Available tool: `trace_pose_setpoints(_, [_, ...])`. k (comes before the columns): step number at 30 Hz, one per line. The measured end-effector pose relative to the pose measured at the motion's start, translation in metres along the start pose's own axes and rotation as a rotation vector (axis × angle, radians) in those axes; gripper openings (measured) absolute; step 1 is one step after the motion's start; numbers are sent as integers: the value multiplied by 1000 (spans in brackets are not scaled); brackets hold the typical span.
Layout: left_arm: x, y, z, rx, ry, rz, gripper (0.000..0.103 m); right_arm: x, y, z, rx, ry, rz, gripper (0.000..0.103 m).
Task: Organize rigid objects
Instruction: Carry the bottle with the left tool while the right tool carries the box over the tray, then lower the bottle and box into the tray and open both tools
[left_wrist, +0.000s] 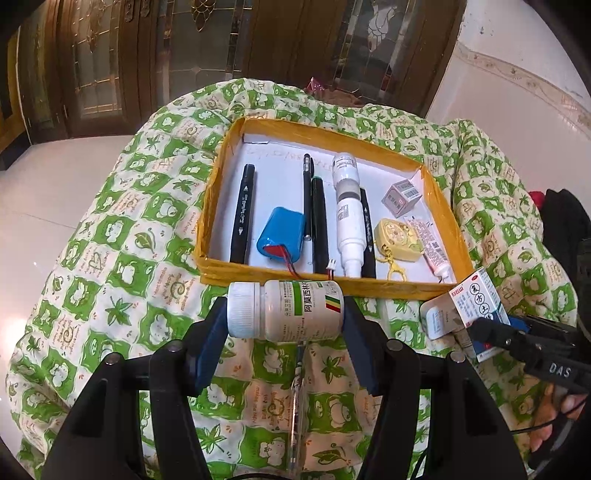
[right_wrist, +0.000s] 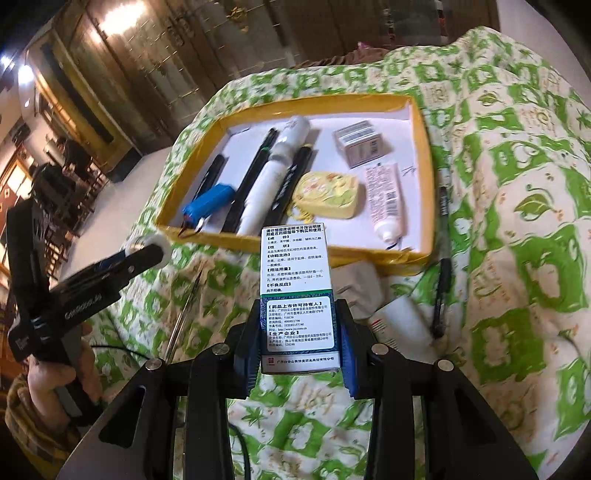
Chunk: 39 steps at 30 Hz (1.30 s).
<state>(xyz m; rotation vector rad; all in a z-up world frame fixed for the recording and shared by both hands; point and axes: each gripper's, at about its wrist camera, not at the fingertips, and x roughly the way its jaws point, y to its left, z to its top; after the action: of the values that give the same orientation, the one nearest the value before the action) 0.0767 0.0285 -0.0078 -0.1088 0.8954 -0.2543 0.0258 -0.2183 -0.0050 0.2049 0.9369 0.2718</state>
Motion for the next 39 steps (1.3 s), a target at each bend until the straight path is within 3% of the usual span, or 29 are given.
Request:
trace_pose_setpoints(9, [3,-11,41,45,-21,-8,59,-6,-23,33,46,-33,12,32])
trace_pose_setpoints(23, [68,0,101,4,56,29,59,30,-73,115,108,-3,-47,32])
trace_pose_setpoints(30, [103,1,115,15,106,48,59,69,-61,129,54,84,-90,32])
trace_pose_setpoints(39, [129,-3,128,36,119,59,59,92,-60,158,62,47,-91,32])
